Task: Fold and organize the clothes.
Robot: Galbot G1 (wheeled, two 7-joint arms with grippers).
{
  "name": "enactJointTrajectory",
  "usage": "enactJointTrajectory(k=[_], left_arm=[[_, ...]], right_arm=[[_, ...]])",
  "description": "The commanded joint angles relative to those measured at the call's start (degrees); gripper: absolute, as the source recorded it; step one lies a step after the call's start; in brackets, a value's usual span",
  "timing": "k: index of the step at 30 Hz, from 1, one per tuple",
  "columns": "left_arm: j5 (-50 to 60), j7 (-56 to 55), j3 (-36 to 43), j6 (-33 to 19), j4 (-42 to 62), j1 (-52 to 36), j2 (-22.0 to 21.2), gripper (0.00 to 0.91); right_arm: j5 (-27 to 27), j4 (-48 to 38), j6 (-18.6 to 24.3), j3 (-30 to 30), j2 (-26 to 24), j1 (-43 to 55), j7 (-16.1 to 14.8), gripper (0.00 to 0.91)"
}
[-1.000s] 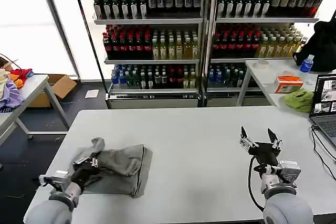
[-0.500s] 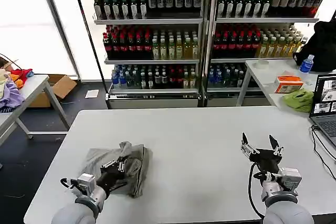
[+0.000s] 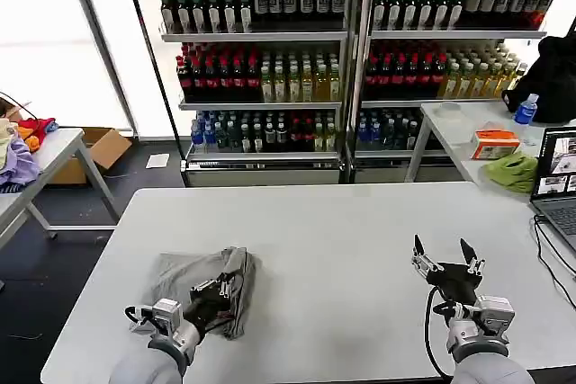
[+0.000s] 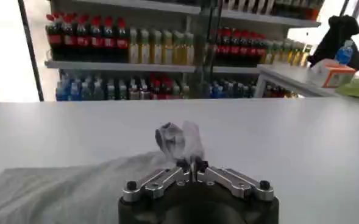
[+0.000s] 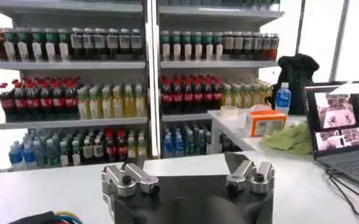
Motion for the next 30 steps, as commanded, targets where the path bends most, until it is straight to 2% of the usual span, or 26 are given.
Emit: enactJointTrajectory(k=[1, 5, 7, 11, 14, 17, 22, 30], left_arm=[[-11.81, 2.11, 5.36, -3.83, -0.80, 1.08, -2.66, 0.907], [-19.34, 1.29, 5.62, -4.12, -5.08, 0.65, -4.31, 0.907], [-22.38, 0.45, 3.31, -4.76, -7.93, -0.12, -4.56, 0.907], [-21.87, -4.04, -3.97, -5.15, -9.40, -1.77, -1.41, 0.907], [-15.63, -4.39, -11.09, -4.74, -6.96, -0.36, 3.40, 0.907], [-14.49, -4.02, -15.87, -3.92, -4.94, 2.79, 6.33, 0.907], [-9.63, -0.93, -19.44, -3.95, -1.54, 6.50, 6.94, 0.907], [-1.15, 2.13, -19.30, -4.82, 4.12, 7.06, 7.18, 0.907]], right_arm=[[-0.24, -0.28, 0.14, -0.85, 0.20, 0.32, 0.17, 0.907], [-0.44, -0.74, 0.20, -1.45, 0.03, 0.54, 0.24, 0.907], [-0.39, -0.97, 0.23, -1.66, -0.25, 0.92, 0.23, 0.907], [-0.41, -0.91, 0.05, -3.13, -1.26, 1.95, 0.21, 0.907], [-0.24, -0.90, -0.12, -4.58, -2.19, 2.81, 0.15, 0.907], [-0.21, -1.23, -0.11, -5.72, -2.73, 3.70, 0.01, 0.907], [-0.15, -2.04, 0.00, -7.22, -2.83, 4.63, -0.18, 0.907], [0.09, -1.95, 0.08, -7.87, -2.89, 4.74, -0.20, 0.907]])
